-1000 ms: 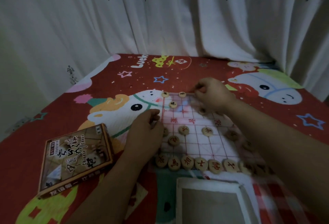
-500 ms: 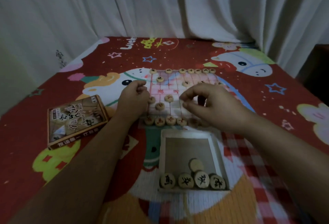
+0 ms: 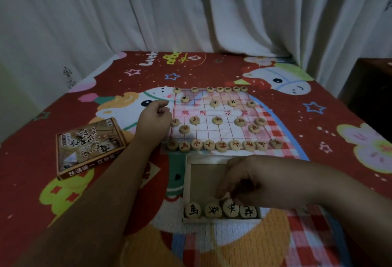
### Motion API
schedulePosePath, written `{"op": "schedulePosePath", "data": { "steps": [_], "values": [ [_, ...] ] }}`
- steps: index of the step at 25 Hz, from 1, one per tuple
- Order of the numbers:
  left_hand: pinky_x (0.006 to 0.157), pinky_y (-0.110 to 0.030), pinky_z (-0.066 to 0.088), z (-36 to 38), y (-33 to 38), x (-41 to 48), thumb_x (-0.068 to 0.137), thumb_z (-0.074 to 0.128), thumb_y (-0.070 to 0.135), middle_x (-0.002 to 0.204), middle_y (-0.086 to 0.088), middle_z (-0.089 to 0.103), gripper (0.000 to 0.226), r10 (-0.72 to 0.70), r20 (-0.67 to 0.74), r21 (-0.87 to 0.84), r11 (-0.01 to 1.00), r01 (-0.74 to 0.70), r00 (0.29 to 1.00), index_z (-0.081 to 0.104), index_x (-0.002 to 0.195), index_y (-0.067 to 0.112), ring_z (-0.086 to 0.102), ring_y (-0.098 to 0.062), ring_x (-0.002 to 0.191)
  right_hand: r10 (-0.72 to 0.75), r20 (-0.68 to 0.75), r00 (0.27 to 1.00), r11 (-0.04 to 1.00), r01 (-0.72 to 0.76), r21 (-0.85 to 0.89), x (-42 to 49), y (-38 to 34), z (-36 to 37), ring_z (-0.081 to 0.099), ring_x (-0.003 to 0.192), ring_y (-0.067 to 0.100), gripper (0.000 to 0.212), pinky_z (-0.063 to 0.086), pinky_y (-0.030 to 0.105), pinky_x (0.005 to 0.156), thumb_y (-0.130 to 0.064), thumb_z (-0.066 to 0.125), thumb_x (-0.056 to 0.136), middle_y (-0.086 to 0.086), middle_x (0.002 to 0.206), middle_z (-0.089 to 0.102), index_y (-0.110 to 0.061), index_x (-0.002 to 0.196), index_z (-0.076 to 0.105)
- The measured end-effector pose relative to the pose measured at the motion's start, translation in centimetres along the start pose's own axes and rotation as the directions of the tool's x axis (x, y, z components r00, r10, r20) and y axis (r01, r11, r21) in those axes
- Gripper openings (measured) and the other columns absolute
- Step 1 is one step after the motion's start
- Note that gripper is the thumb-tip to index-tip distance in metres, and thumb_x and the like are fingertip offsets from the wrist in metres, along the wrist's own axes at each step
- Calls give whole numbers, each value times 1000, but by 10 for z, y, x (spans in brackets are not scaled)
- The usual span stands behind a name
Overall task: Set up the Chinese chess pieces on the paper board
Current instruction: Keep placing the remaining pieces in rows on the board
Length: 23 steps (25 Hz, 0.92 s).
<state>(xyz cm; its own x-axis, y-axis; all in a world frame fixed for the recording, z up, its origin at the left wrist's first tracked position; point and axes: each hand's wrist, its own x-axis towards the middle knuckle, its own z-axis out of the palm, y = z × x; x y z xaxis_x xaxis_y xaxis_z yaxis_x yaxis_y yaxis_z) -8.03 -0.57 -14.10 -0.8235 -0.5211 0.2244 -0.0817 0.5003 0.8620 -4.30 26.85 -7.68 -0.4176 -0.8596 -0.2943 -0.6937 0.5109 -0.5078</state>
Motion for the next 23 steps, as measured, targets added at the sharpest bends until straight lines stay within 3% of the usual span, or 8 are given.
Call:
{"op": "schedulePosePath", "data": {
  "steps": [4,9,14,18,21,23],
  "values": [
    [66,-25,42,-1,-1,1,99,45,14,109,-5,58,39,17,8,6,1000,-17,1000,50,137,9,46,0,66,-10,-20,1000,998,8,-66,7,0,2,57,93,-4,38,50,16,76,-12,61,92,-20,112,55,-38,119,68],
    [64,-14,42,-1,-4,3,98,46,13,108,0,57,38,31,3,10,999,-31,1000,52,135,10,51,0,70,-10,-86,996,989,-3,-147,11,-1,5,53,87,-4,23,46,15,70,-24,68,89,-19,102,52,-39,106,63],
    [71,-26,42,1,-5,5,97,46,13,108,0,56,39,33,3,7,999,-33,999,52,135,9,51,3,75,-40,-256,966,993,10,-118,13,0,13,55,80,4,13,47,23,61,-32,67,82,-13,85,56,-31,87,55],
    [70,-25,43,1,-7,4,97,47,15,112,-2,59,38,40,-2,10,999,-40,999,52,135,10,52,0,74,-57,-360,931,995,84,59,14,3,17,58,79,5,16,51,28,63,-31,67,87,-13,87,61,-37,100,60],
    [69,-26,41,1,-7,5,97,47,15,116,-7,62,38,30,-2,5,1000,-30,1000,53,134,11,52,-5,70,-83,-394,915,993,107,40,19,7,22,59,88,-3,23,47,15,71,-31,66,94,-20,91,64,-34,117,67],
    [66,-24,41,2,-8,6,97,47,14,115,-8,63,37,27,-1,7,1000,-27,1000,53,133,11,50,-4,67,-82,-445,892,995,98,13,22,9,26,58,90,-6,18,44,10,70,-31,68,92,-25,88,61,-30,110,70]
  ]
}}
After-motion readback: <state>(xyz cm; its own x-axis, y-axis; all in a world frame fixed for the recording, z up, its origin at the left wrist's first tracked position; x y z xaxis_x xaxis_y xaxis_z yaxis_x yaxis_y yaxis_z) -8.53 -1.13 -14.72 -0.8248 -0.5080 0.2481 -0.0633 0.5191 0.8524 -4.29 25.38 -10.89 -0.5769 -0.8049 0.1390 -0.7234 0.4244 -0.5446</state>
